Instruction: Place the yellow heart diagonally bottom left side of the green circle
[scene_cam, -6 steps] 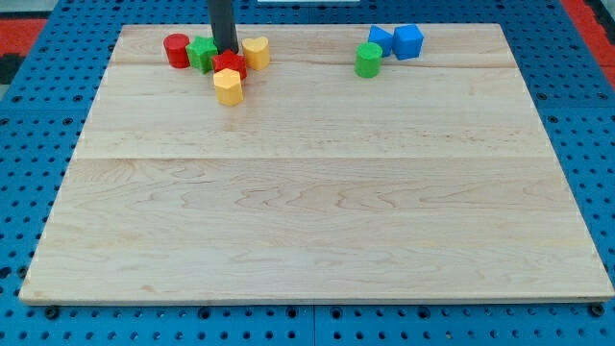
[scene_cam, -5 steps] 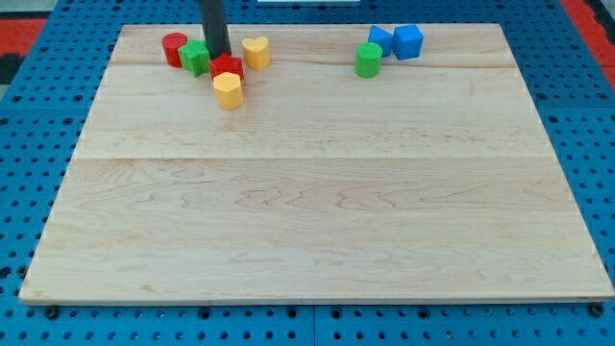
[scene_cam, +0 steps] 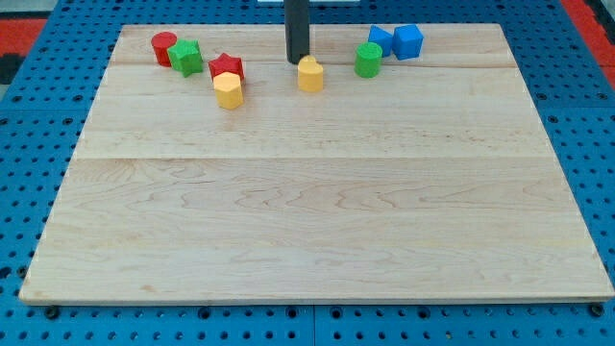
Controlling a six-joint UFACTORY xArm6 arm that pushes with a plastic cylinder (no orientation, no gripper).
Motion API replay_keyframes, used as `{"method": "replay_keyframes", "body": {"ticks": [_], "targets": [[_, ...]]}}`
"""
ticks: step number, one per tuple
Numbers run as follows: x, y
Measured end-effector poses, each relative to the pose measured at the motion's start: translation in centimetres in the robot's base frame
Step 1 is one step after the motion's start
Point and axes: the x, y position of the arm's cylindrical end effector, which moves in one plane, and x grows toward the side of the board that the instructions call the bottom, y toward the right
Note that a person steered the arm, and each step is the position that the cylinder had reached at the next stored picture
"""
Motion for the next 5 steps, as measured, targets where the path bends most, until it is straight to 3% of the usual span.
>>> {"method": "replay_keyframes", "body": {"ticks": [2,3,5], "targets": [[5.3,-0.2],[7.5,-3.2],[7.3,-7.7]]}}
